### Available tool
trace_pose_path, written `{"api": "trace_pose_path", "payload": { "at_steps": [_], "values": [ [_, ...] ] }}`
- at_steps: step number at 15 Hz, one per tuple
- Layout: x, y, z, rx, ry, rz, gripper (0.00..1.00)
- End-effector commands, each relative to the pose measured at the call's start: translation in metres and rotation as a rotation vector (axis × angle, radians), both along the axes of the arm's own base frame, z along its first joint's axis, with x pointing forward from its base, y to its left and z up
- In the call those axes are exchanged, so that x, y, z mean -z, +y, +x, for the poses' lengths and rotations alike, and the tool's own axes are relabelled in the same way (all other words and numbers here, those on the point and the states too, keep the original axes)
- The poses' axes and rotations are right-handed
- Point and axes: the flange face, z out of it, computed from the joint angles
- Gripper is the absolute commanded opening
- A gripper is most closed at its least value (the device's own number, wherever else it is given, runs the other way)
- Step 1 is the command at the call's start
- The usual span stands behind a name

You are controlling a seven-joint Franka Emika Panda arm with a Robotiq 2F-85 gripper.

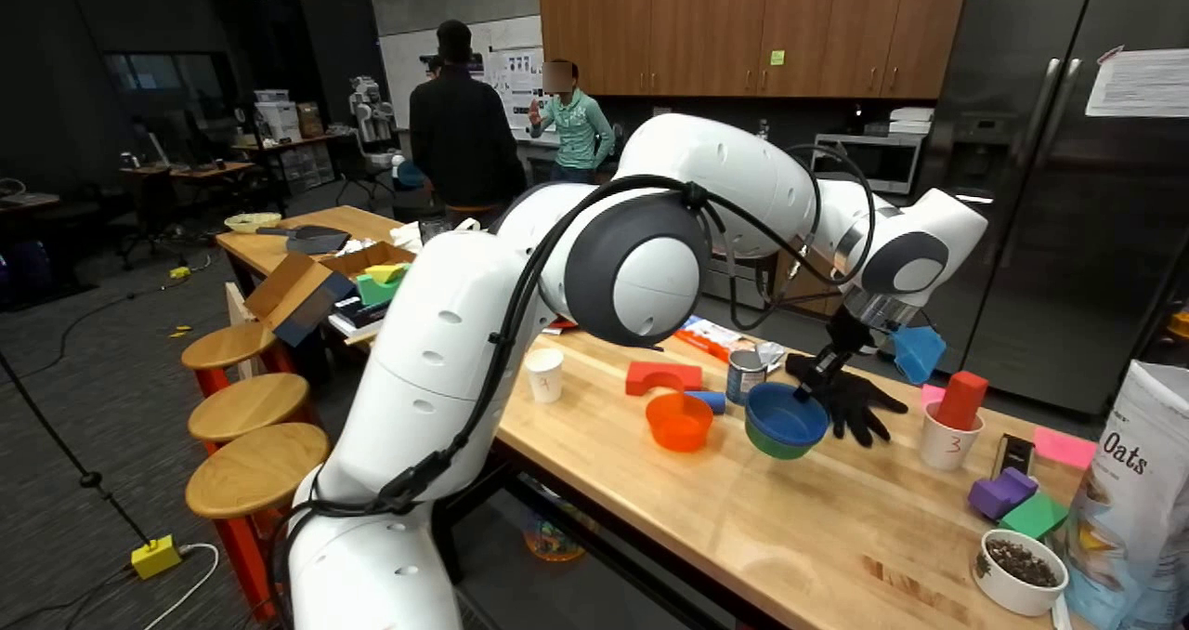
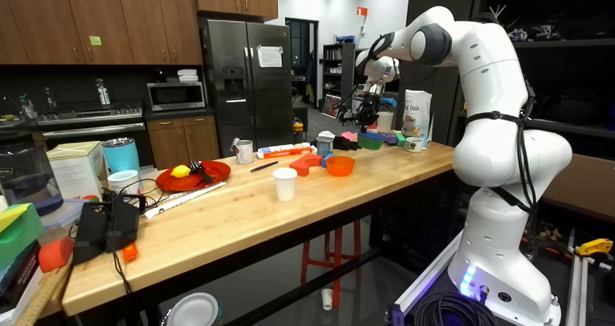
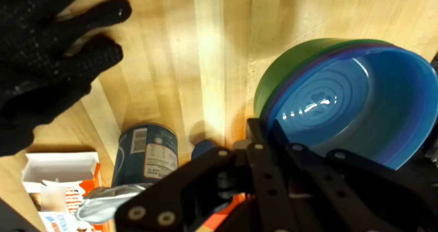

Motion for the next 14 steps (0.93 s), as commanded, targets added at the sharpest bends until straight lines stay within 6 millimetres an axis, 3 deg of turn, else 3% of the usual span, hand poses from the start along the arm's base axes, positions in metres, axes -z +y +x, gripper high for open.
{"api": "trace_pose_path", "payload": {
  "at_steps": [1, 4, 9, 14],
  "values": [
    [0.0, 0.003, 0.015, -0.178, -0.081, 0.046, 0.02],
    [-0.002, 0.006, 0.018, -0.309, -0.129, 0.043, 0.02],
    [-0.014, 0.0, 0.008, -0.388, -0.189, 0.014, 0.02],
    [-0.044, -0.003, -0.012, -0.521, -0.277, -0.068, 0.02]
  ]
}}
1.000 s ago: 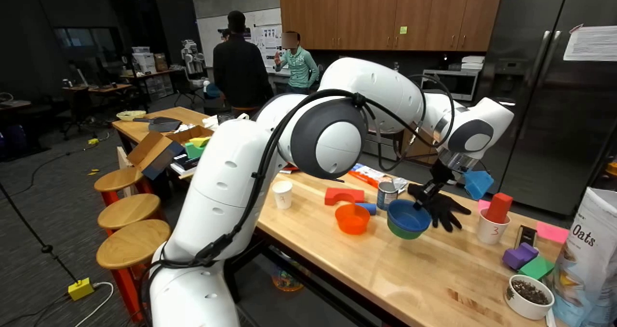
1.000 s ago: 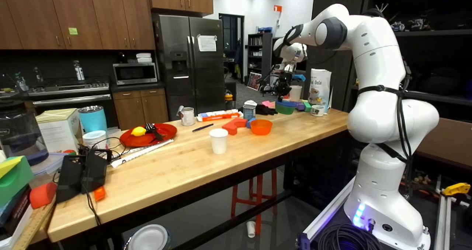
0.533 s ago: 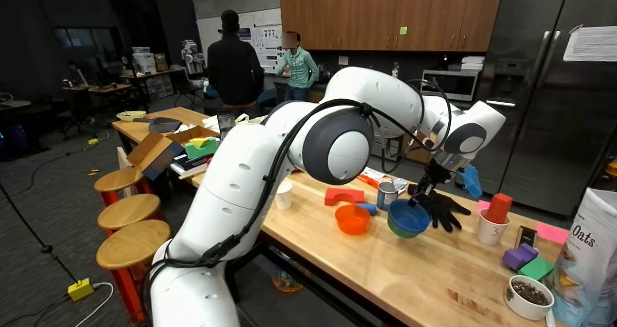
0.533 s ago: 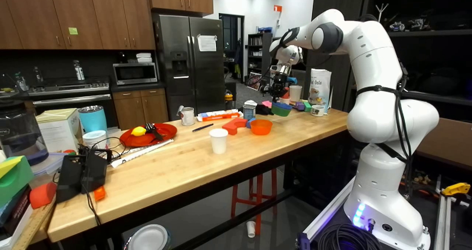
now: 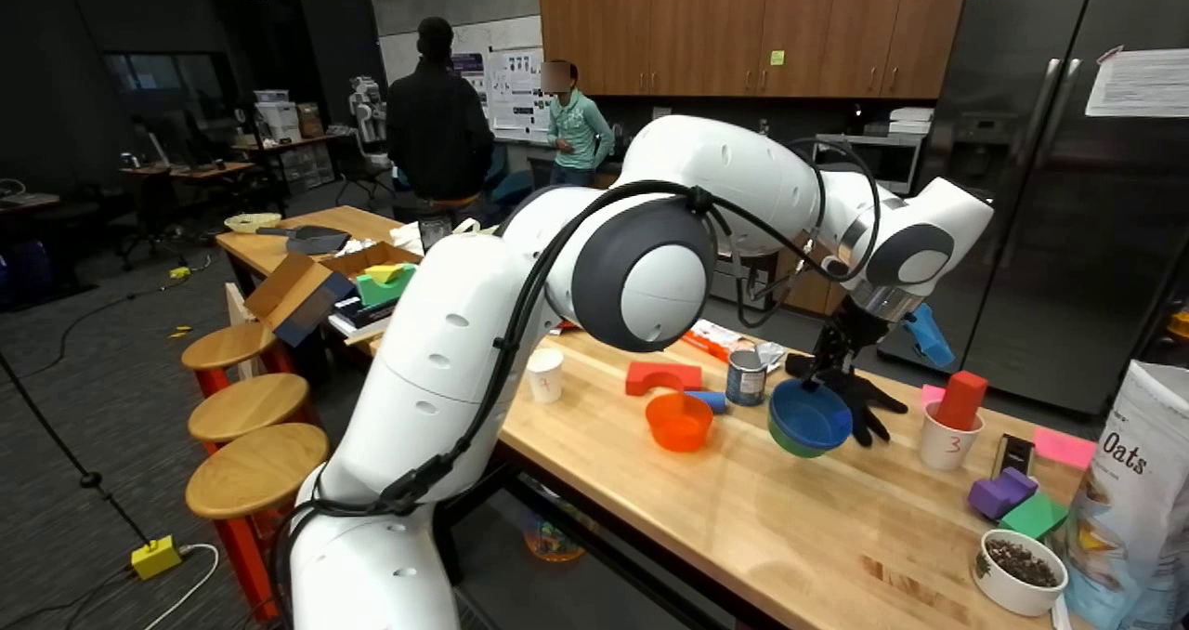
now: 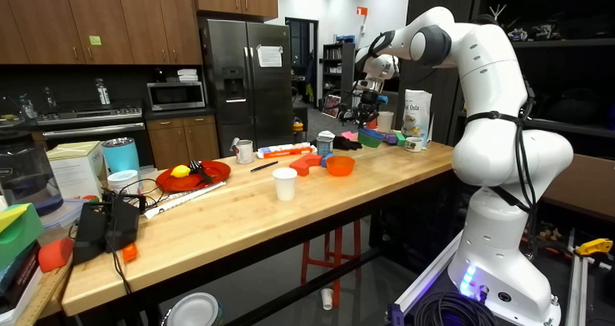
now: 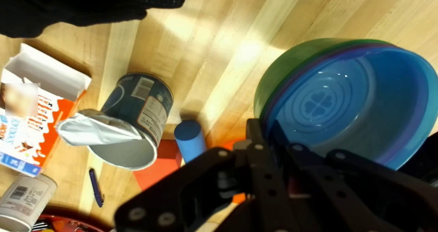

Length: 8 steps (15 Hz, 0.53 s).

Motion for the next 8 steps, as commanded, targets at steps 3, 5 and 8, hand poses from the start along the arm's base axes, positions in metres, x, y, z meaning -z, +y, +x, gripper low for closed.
{"api": "trace_pose_path", "payload": {
  "at_steps": [3, 5, 8],
  "values": [
    [-0.05, 0.004, -0.032, -0.103, -0.111, -0.12, 0.02],
    [-0.061, 0.006, -0.038, -0.127, -0.142, -0.153, 0.02],
    [-0.081, 0.035, -0.031, -0.162, -0.185, -0.22, 0.02]
  ]
}}
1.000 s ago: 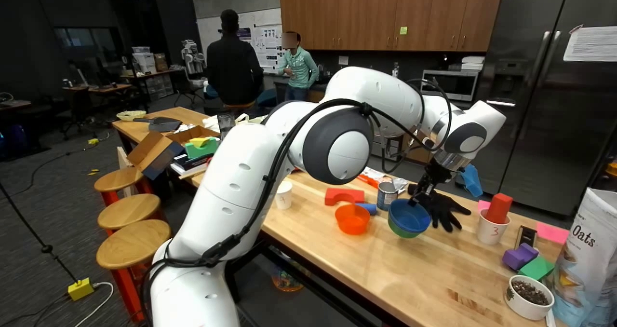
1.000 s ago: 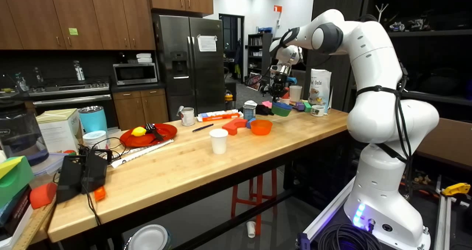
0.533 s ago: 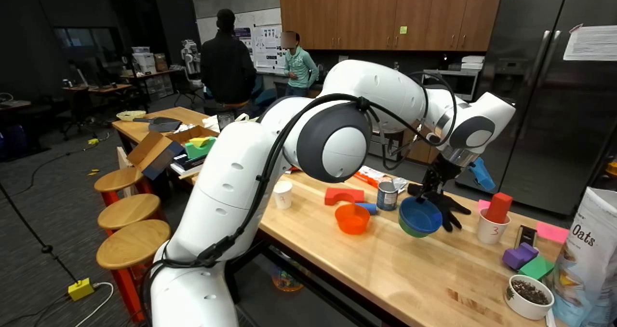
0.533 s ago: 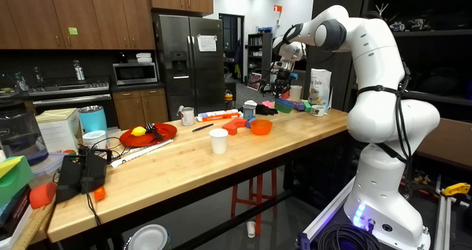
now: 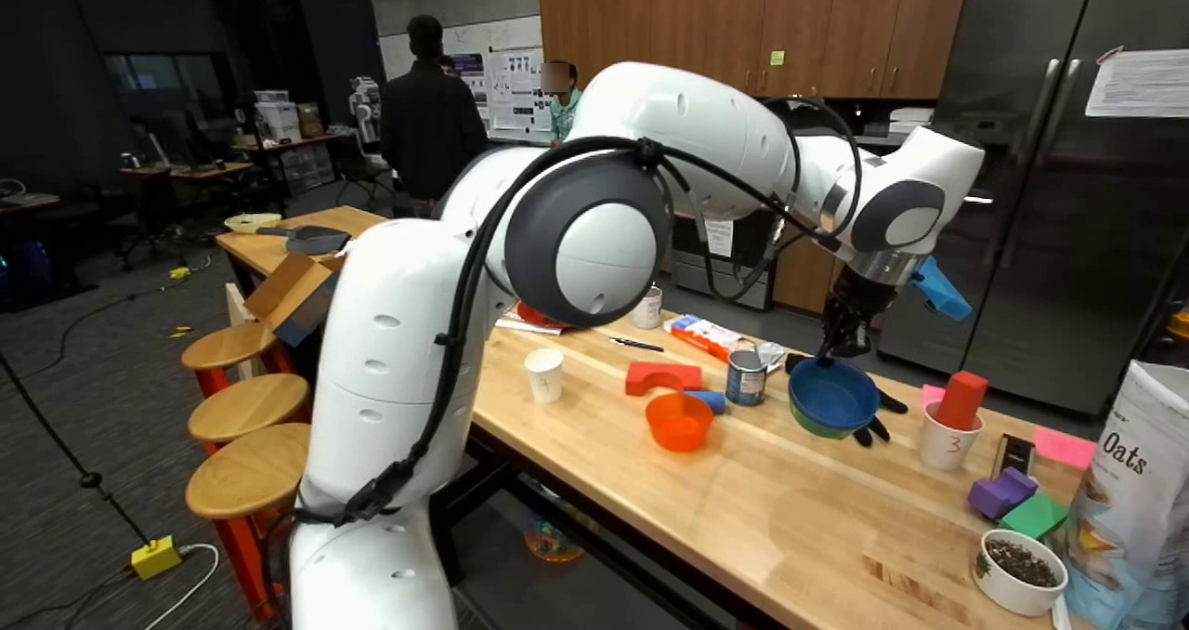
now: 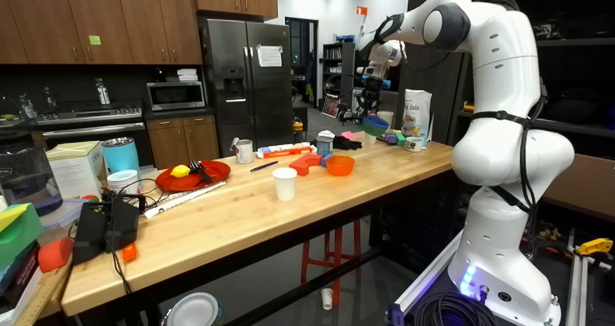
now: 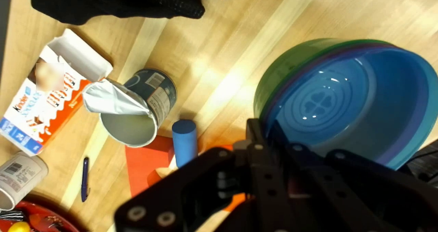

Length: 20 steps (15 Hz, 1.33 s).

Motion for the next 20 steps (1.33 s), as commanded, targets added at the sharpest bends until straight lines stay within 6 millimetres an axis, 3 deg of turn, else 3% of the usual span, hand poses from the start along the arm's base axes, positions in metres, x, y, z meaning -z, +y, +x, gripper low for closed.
{"api": "trace_pose_path", "payload": {
  "at_steps": [1, 6, 10, 12, 14, 18, 20],
  "values": [
    [-0.026, 0.032, -0.006, -0.06, -0.064, -0.081, 0.02],
    [-0.046, 0.096, 0.027, -0.22, -0.152, -0.142, 0.02],
    [-0.045, 0.126, 0.041, -0.319, -0.197, -0.138, 0.02],
    [-0.036, 0.114, 0.026, -0.279, -0.204, -0.096, 0.02],
    [-0.025, 0.075, -0.005, -0.165, -0.208, 0.004, 0.02],
    [-0.016, 0.011, -0.041, 0.036, -0.23, 0.153, 0.02],
    [-0.015, -0.012, -0.057, 0.103, -0.25, 0.187, 0.02]
  ]
}}
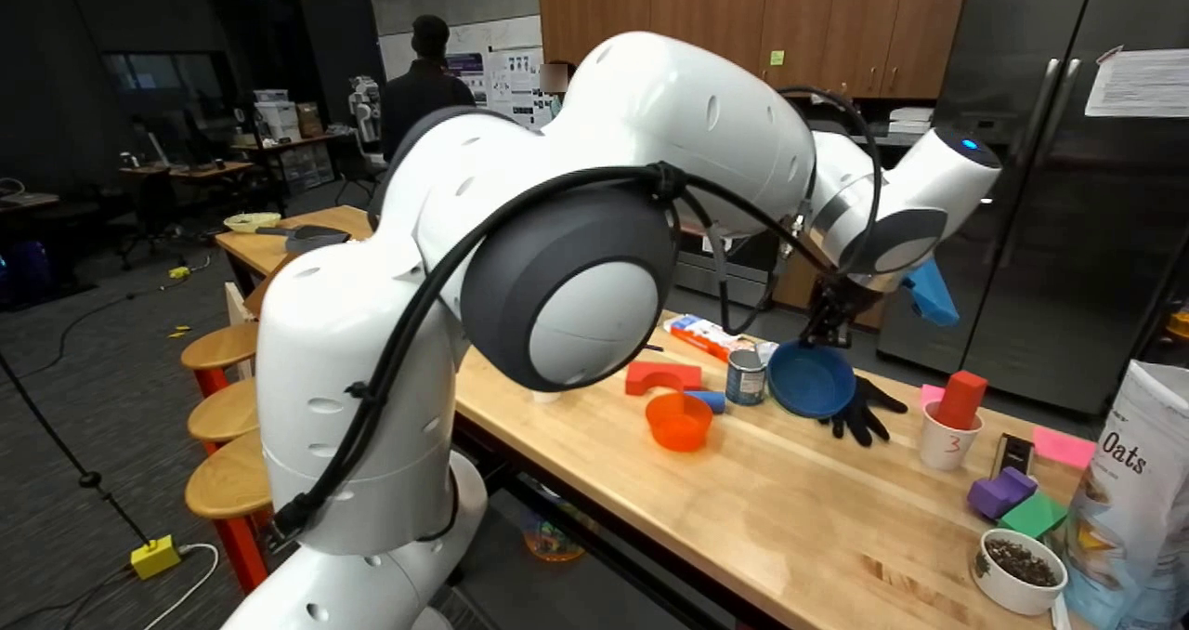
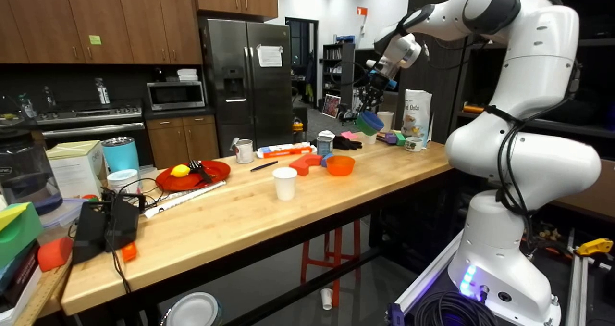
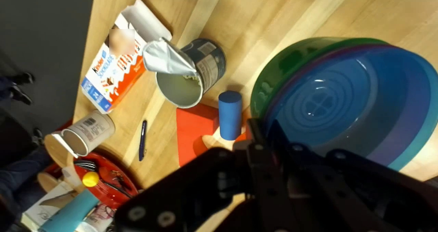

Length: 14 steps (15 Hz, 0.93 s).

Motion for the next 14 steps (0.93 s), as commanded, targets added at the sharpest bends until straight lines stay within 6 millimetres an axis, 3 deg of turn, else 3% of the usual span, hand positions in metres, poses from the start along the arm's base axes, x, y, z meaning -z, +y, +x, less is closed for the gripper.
{"api": "trace_pose_path", "payload": {
  "at_steps": [1, 6, 7, 14],
  "values": [
    [-0.003, -0.025, -0.026, 0.1, -0.024, 0.069, 0.02],
    [-0.001, -0.039, -0.04, 0.198, -0.036, 0.072, 0.02],
    [-0.008, -0.04, -0.041, 0.209, -0.052, 0.064, 0.02],
    [-0.005, -0.027, -0.037, 0.238, -0.04, 0.007, 0.02]
  ]
}}
